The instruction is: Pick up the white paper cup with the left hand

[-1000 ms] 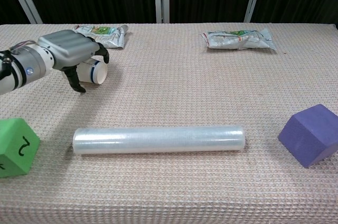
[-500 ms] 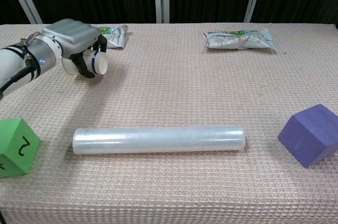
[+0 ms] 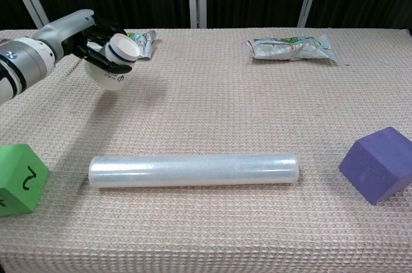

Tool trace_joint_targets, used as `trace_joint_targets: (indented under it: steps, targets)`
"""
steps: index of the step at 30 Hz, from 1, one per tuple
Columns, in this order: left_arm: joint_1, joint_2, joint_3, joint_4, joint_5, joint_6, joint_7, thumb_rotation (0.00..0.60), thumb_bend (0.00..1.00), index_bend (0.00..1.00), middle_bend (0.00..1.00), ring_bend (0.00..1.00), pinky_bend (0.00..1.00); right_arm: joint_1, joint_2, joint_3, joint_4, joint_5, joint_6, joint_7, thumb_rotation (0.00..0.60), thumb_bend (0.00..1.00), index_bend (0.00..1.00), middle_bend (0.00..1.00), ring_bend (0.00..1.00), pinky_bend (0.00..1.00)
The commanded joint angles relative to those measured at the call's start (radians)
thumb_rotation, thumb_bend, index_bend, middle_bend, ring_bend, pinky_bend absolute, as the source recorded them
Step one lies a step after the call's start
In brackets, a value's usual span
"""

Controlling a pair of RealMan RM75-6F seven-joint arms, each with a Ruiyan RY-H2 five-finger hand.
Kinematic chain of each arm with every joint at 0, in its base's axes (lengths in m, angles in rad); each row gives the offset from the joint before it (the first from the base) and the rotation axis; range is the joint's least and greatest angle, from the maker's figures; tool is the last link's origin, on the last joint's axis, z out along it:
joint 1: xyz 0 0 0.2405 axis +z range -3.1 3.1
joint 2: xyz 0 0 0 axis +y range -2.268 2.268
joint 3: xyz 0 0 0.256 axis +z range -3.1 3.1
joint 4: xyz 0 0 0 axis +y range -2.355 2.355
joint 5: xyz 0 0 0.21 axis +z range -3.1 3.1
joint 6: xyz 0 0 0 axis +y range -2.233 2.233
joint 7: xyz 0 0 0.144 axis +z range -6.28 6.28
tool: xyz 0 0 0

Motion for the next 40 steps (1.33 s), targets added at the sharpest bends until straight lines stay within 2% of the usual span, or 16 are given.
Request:
trace_joint_targets:
  steps: [1,8,11,13,16,19,21,22,25,26,29,34,40]
  targets:
    - [0.042,-0.054,-0.004,0.1,0.071,-0.035,-0.187,0.6,0.17,0.39,0.38,0.25,0.18,-0.001,0.002,0.0,-0.003,0.001,0.0,-0.001,0.6,0.24,0.01,0.05,0.0,0.0]
    - [0.055,-0.077,0.035,0.176,0.114,-0.025,-0.186,0.6,0.12,0.36,0.34,0.21,0.16,-0.003,0.002,0.002,-0.007,0.0,0.004,-0.004,0.6,0.24,0.02,0.05,0.0,0.0]
    - [0.062,-0.057,0.049,0.167,0.117,-0.027,-0.137,0.6,0.1,0.31,0.26,0.16,0.16,-0.005,0.003,0.002,-0.008,-0.003,0.01,-0.005,0.6,0.24,0.01,0.05,0.0,0.0]
    - [0.077,-0.042,0.044,0.146,0.129,0.018,-0.125,0.6,0.1,0.25,0.17,0.13,0.15,-0.009,0.004,0.002,-0.009,-0.005,0.016,-0.005,0.6,0.24,0.02,0.05,0.0,0.0]
    - [0.107,-0.005,0.034,0.088,0.16,0.107,-0.132,0.6,0.1,0.17,0.13,0.12,0.15,-0.013,0.007,0.001,-0.008,-0.006,0.023,-0.005,0.6,0.24,0.02,0.05,0.0,0.0]
    - [0.15,0.079,0.035,-0.002,0.208,0.215,-0.102,0.6,0.1,0.16,0.13,0.12,0.15,-0.014,0.017,0.002,-0.009,-0.004,0.026,-0.005,0.6,0.24,0.01,0.05,0.0,0.0]
    - [0.176,0.146,0.037,-0.055,0.211,0.245,-0.048,0.6,0.1,0.16,0.13,0.12,0.15,-0.012,0.027,0.005,-0.009,0.003,0.02,-0.005,0.6,0.24,0.01,0.05,0.0,0.0]
    - [0.189,0.185,0.04,-0.084,0.202,0.249,-0.005,0.6,0.1,0.16,0.14,0.12,0.15,-0.011,0.033,0.007,-0.009,0.01,0.014,-0.006,0.6,0.24,0.01,0.05,0.0,0.0]
    - [0.242,0.347,0.059,-0.219,0.114,0.231,0.224,0.6,0.1,0.17,0.15,0.12,0.15,-0.001,0.061,0.016,-0.009,0.039,-0.019,-0.019,0.6,0.24,0.01,0.05,0.0,0.0]
    - [0.267,0.402,0.061,-0.278,0.074,0.254,0.321,0.6,0.1,0.17,0.15,0.12,0.15,0.003,0.073,0.021,-0.009,0.055,-0.036,-0.026,0.6,0.24,0.01,0.05,0.0,0.0]
    - [0.335,0.484,0.087,-0.37,0.036,0.343,0.468,0.6,0.1,0.17,0.15,0.12,0.15,0.008,0.098,0.031,-0.011,0.086,-0.064,-0.052,0.6,0.24,0.01,0.04,0.0,0.0]
    - [0.433,0.574,0.171,-0.467,0.083,0.411,0.486,0.6,0.1,0.17,0.15,0.12,0.15,0.003,0.106,0.038,-0.018,0.105,-0.07,-0.064,0.6,0.24,0.01,0.04,0.0,0.0]
    - [0.548,0.572,0.247,-0.527,0.187,0.564,0.488,0.6,0.1,0.18,0.15,0.12,0.15,-0.022,0.086,0.042,-0.023,0.087,-0.019,-0.07,0.6,0.24,0.0,0.04,0.0,0.0]
